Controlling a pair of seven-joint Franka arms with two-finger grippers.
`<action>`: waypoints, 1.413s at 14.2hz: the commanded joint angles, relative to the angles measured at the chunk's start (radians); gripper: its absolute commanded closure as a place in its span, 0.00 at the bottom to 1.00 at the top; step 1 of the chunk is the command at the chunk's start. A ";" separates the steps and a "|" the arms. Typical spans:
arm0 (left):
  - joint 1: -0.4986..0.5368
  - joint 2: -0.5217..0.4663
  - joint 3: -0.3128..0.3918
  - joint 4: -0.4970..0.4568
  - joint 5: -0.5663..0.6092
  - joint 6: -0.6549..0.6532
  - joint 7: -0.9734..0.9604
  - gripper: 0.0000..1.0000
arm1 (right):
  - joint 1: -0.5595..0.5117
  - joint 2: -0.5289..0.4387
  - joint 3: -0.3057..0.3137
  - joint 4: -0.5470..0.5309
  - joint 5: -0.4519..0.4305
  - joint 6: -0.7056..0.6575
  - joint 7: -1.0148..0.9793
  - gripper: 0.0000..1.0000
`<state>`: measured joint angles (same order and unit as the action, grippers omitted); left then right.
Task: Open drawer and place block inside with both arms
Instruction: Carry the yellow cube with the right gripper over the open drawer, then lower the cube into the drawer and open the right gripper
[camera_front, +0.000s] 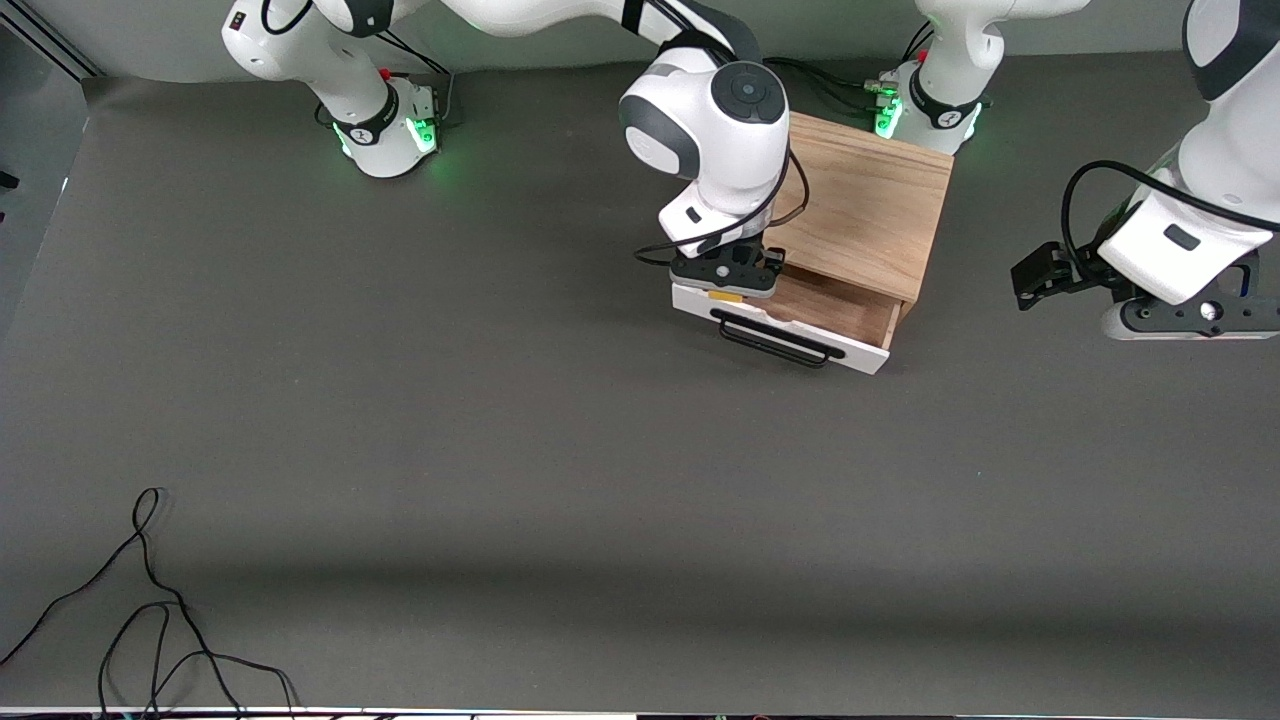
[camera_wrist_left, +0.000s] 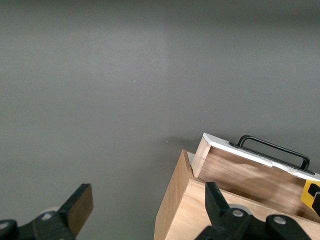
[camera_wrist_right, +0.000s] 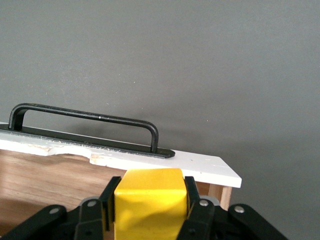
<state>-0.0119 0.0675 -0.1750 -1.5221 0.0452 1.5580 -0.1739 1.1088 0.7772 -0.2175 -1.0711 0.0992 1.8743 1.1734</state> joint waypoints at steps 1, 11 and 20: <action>-0.005 -0.023 0.006 -0.021 -0.004 0.007 0.017 0.00 | 0.019 0.022 -0.005 0.030 -0.012 0.002 0.086 0.76; 0.007 -0.052 0.009 -0.073 -0.007 0.028 0.019 0.00 | 0.034 0.068 -0.005 0.028 -0.015 0.023 0.117 0.73; 0.010 -0.083 0.012 -0.121 -0.007 0.063 0.053 0.00 | 0.063 0.073 -0.006 0.030 -0.107 0.048 0.137 0.00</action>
<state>-0.0106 0.0203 -0.1627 -1.6025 0.0452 1.5999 -0.1460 1.1543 0.8498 -0.2149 -1.0671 0.0238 1.9239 1.2697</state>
